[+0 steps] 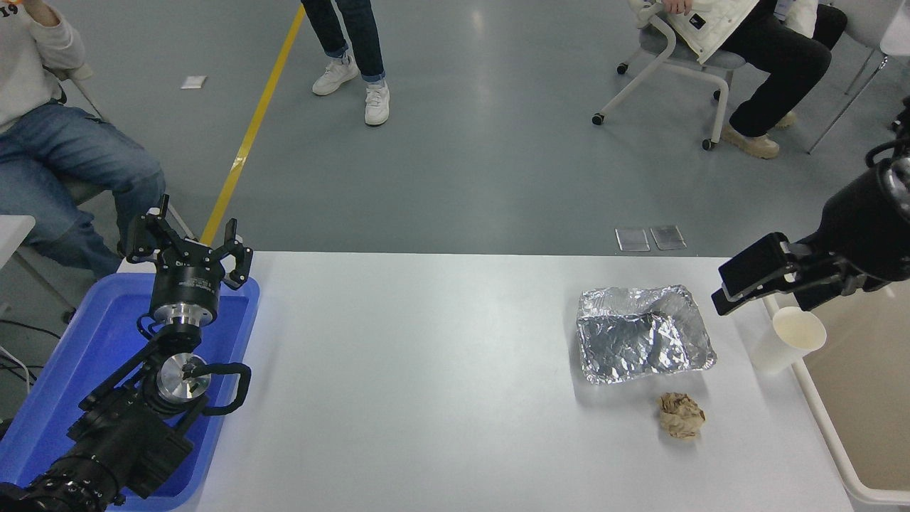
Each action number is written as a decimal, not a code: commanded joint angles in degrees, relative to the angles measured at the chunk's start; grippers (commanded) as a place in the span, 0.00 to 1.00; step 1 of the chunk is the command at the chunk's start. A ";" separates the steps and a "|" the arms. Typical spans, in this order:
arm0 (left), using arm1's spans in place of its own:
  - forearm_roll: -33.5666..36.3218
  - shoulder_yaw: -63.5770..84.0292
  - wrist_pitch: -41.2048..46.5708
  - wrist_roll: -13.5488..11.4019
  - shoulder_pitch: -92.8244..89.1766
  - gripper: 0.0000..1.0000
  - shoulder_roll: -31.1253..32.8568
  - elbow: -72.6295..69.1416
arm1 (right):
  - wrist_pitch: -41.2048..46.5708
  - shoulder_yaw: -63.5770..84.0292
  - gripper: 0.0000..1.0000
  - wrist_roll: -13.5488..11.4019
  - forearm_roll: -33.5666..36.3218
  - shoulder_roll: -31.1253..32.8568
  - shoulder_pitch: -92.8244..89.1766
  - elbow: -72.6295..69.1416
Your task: Pick up paper cup place in dustbin
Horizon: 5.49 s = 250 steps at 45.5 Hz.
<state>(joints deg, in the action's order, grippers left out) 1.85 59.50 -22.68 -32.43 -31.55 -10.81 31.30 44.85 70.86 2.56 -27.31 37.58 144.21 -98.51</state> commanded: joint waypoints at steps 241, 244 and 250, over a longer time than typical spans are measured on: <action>-0.01 0.00 0.00 0.00 -0.09 0.99 0.00 -0.01 | -36.94 -60.38 0.00 0.87 -14.52 7.52 -98.94 77.05; -0.01 0.00 0.00 0.00 -0.09 0.99 -0.09 -0.01 | -37.03 -64.17 0.00 0.87 -14.52 5.40 -101.22 79.08; -0.01 0.00 0.00 0.00 -0.09 0.99 0.00 -0.01 | -37.11 -67.60 0.00 0.87 -14.52 2.06 -104.30 81.10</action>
<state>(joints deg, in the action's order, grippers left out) 1.85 59.50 -22.68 -32.44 -31.64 -10.84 31.29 10.14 14.68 3.44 -43.22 46.84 50.38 -23.05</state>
